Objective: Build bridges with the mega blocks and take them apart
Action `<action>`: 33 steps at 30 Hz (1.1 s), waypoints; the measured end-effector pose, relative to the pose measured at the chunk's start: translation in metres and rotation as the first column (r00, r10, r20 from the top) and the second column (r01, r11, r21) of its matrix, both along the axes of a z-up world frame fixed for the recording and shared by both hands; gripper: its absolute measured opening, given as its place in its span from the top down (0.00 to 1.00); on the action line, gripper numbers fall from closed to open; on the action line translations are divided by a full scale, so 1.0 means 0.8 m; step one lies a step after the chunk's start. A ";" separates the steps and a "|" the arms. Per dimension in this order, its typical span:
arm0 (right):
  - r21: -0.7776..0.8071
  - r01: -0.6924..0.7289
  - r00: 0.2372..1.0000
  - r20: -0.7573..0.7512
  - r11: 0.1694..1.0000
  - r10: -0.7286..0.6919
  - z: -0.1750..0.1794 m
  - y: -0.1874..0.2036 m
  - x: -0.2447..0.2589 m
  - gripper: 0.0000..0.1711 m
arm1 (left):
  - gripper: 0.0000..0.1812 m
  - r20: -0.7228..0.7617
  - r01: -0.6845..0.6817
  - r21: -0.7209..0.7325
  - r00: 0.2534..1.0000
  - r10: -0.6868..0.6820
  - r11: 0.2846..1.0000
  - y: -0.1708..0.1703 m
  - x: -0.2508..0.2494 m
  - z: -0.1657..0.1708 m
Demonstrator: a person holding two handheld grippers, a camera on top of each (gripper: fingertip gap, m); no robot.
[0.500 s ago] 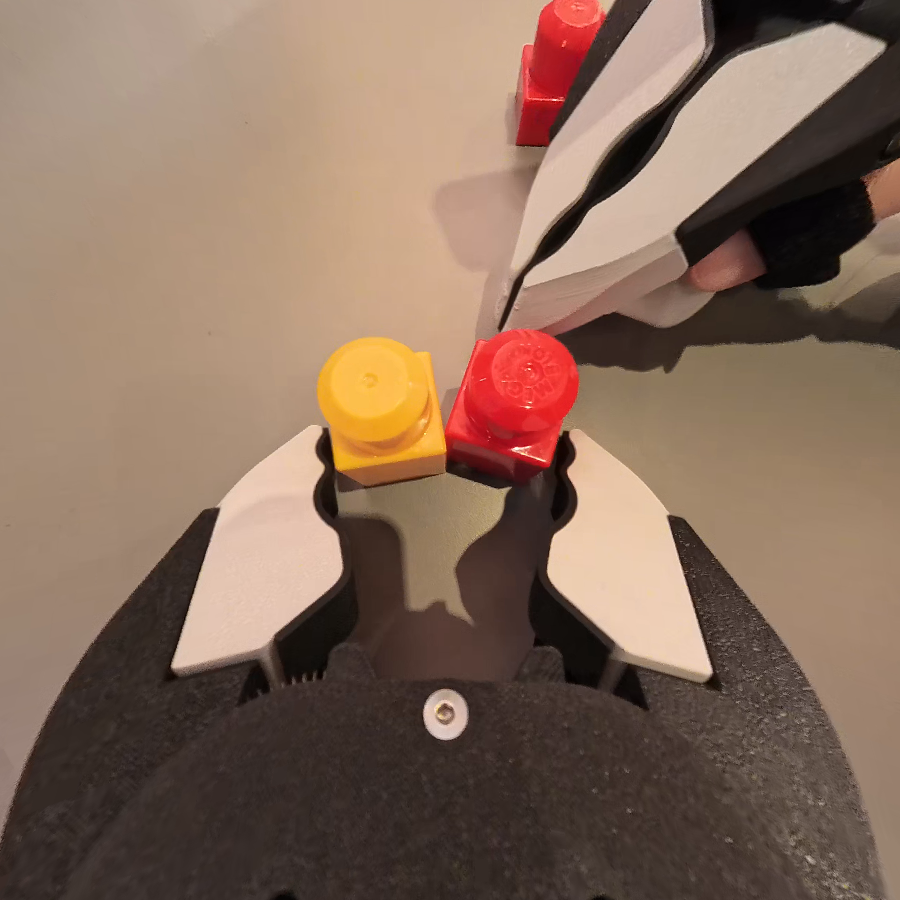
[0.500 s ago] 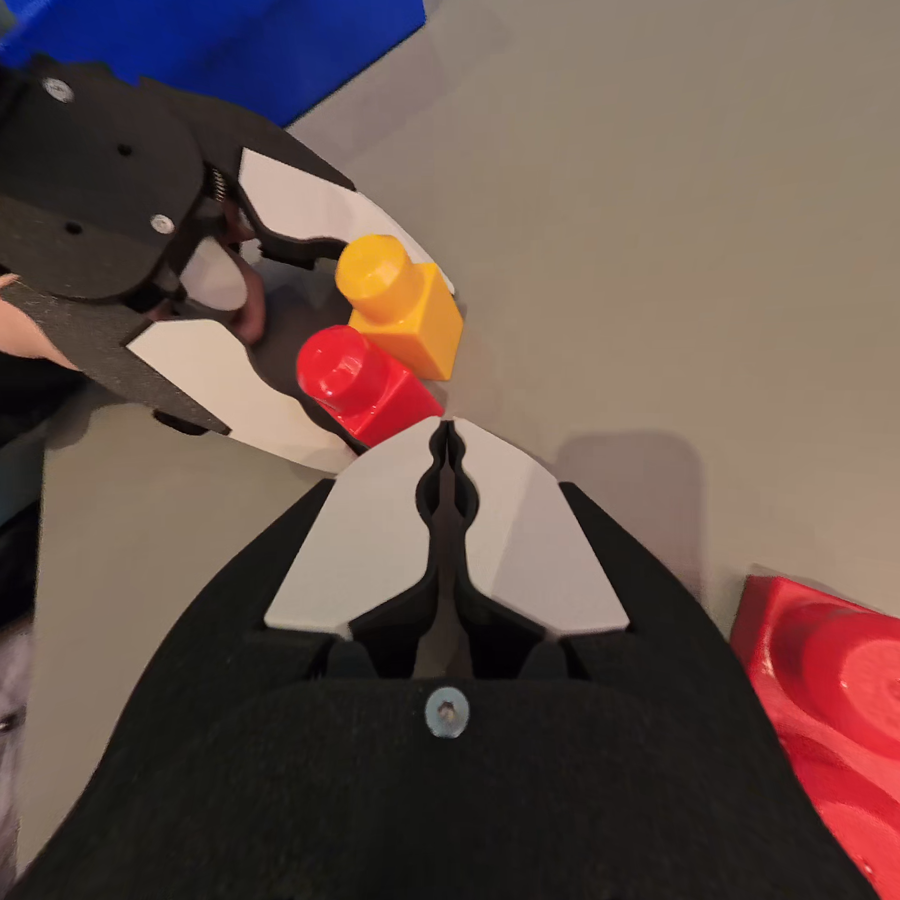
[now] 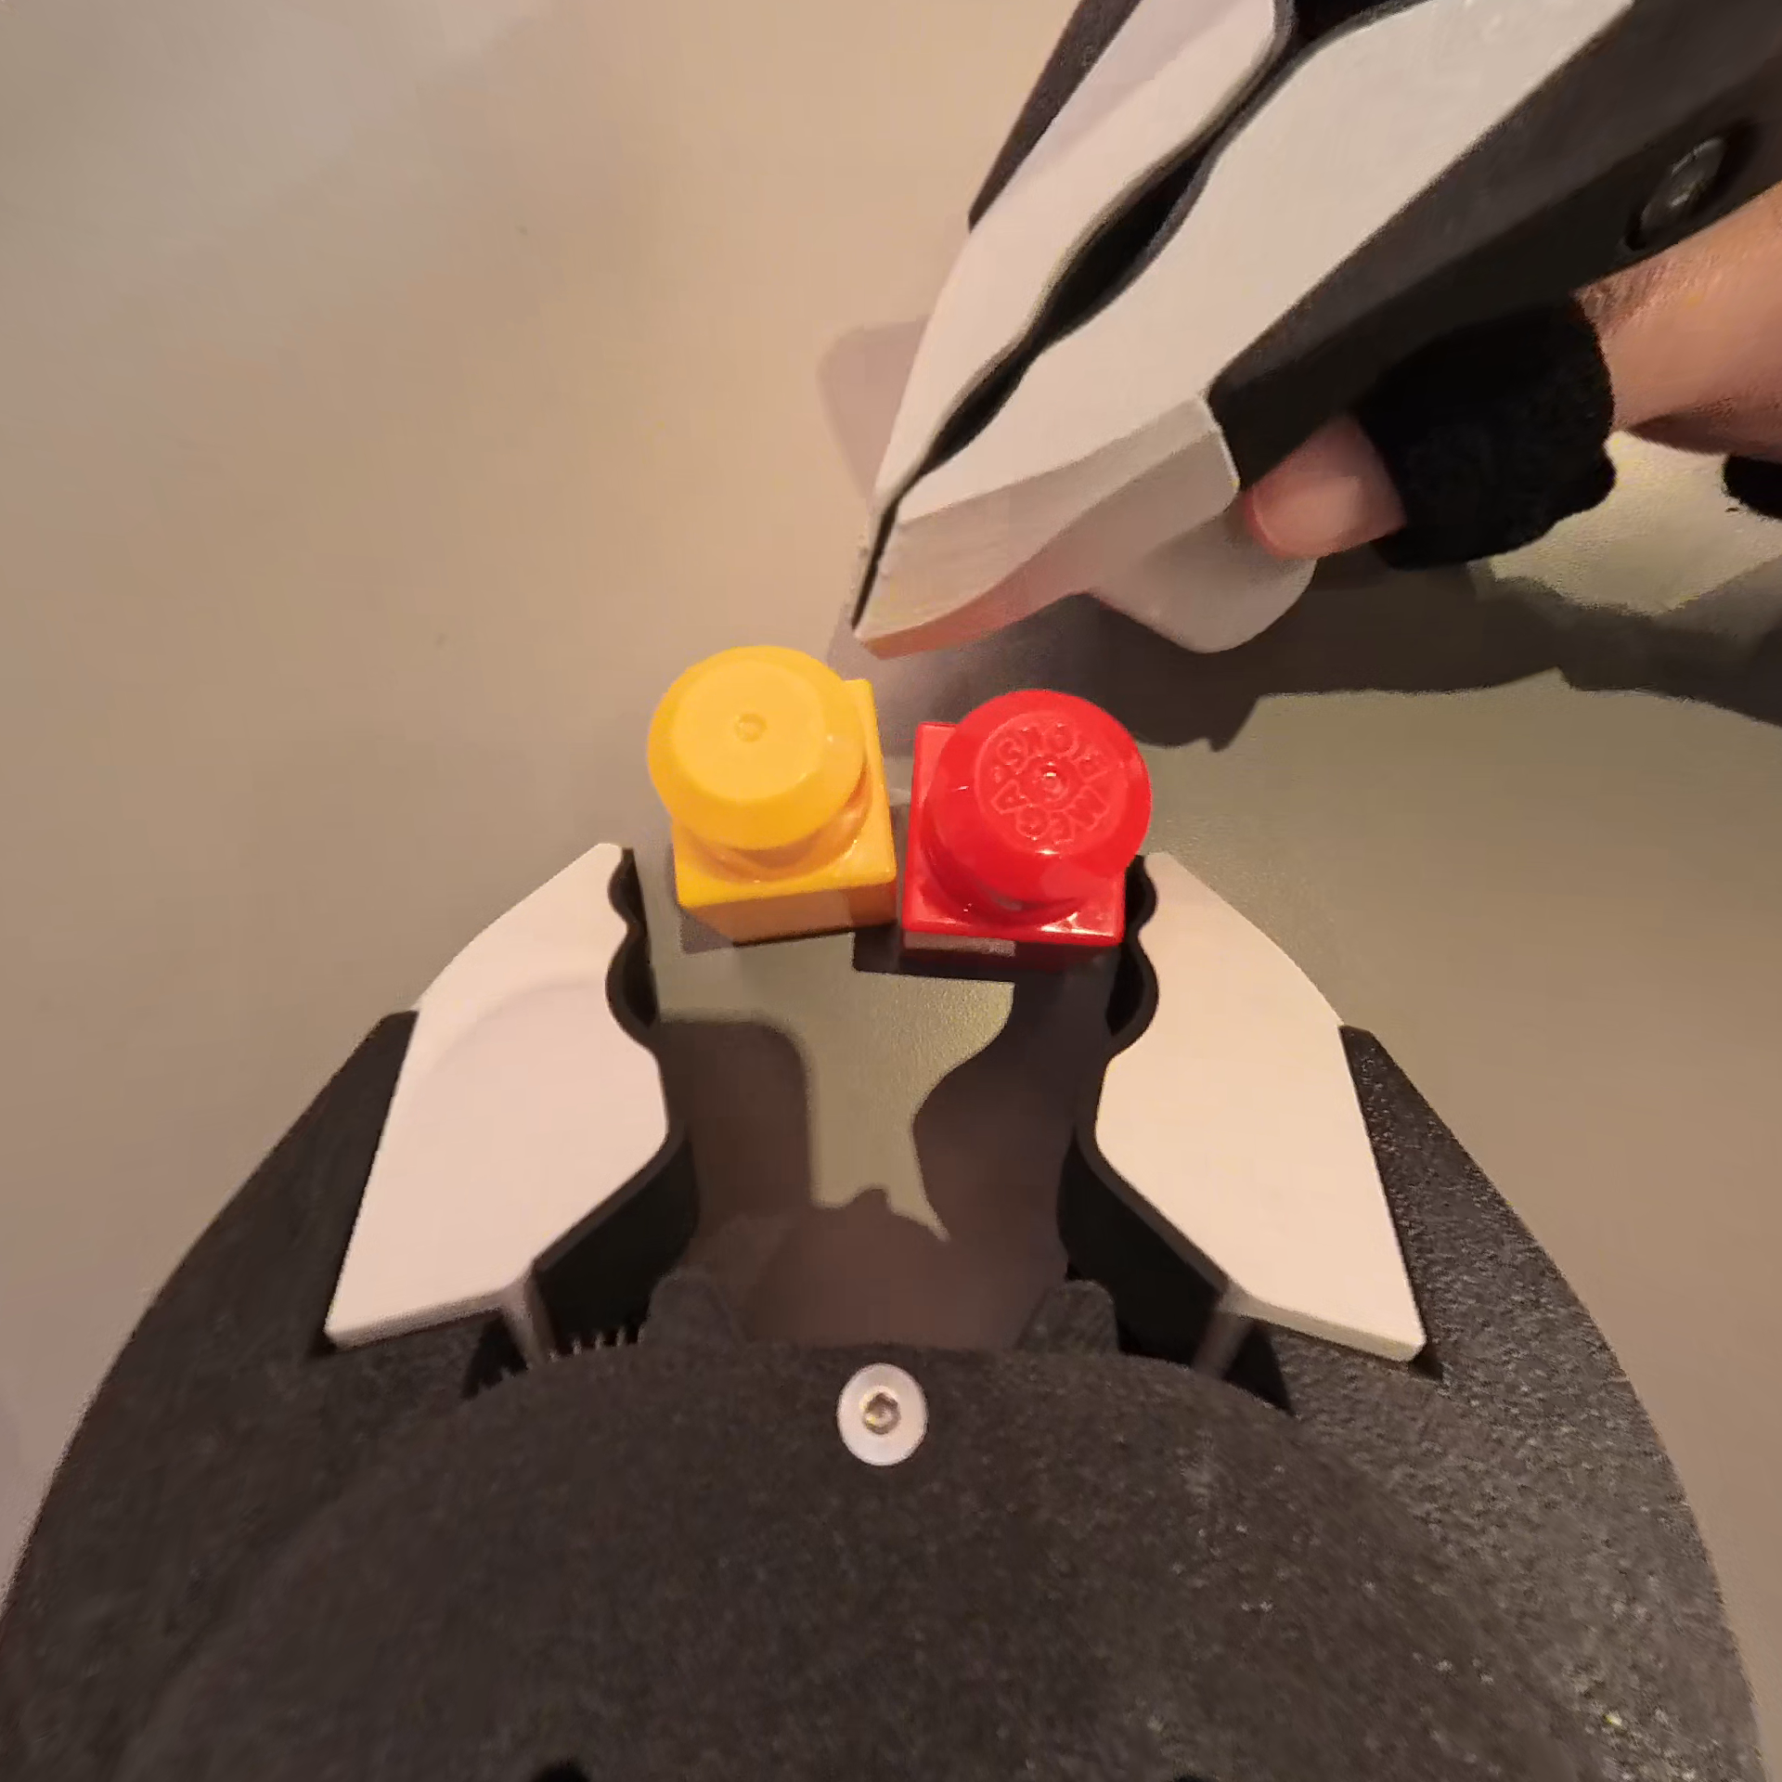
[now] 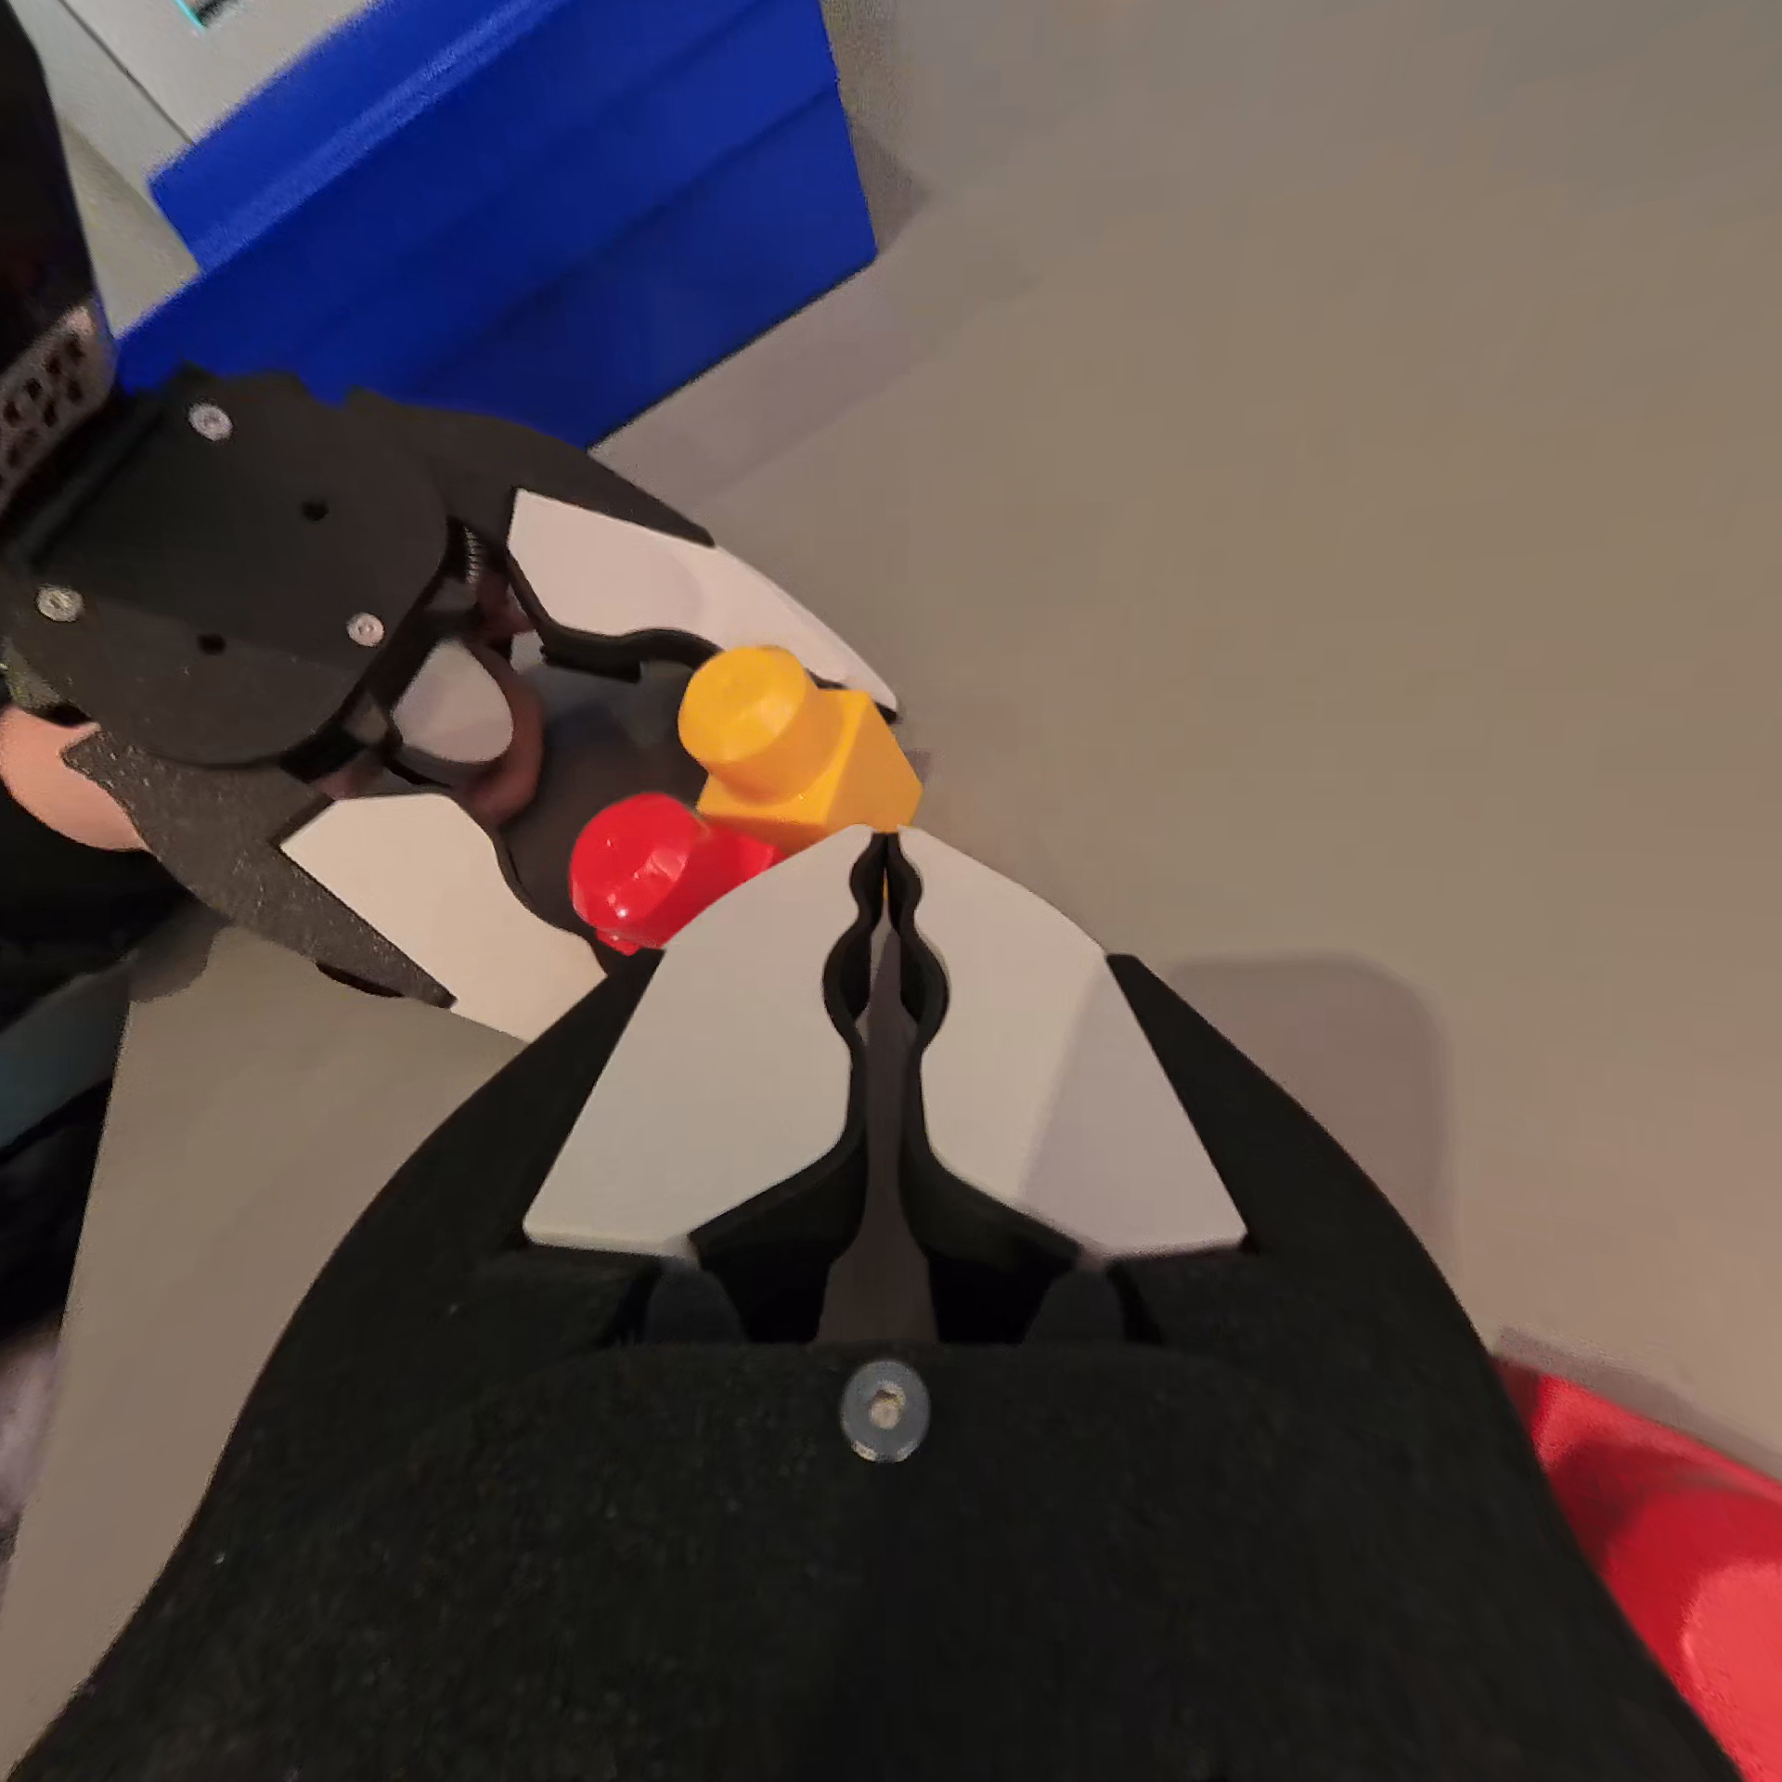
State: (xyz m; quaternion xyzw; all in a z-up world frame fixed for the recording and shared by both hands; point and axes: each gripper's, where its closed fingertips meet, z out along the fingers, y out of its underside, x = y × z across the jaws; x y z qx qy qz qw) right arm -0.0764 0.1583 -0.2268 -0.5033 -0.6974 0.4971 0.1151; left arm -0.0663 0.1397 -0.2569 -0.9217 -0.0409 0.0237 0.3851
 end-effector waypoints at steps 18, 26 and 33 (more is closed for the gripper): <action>0.091 -0.059 0.992 0.116 0.994 0.048 -0.022 -0.002 0.014 1.00 | 0.49 0.012 -0.057 -0.001 0.998 0.057 0.998 0.003 -0.001 -0.001; 0.039 -0.098 0.986 0.137 0.994 0.092 -0.022 -0.017 0.022 1.00 | 0.45 0.004 -0.064 -0.004 0.998 0.064 0.998 0.005 -0.005 -0.001; 0.024 -0.101 0.986 0.138 0.995 0.097 -0.021 -0.018 0.023 1.00 | 0.46 0.013 -0.080 -0.003 0.997 0.080 0.997 0.004 -0.003 -0.002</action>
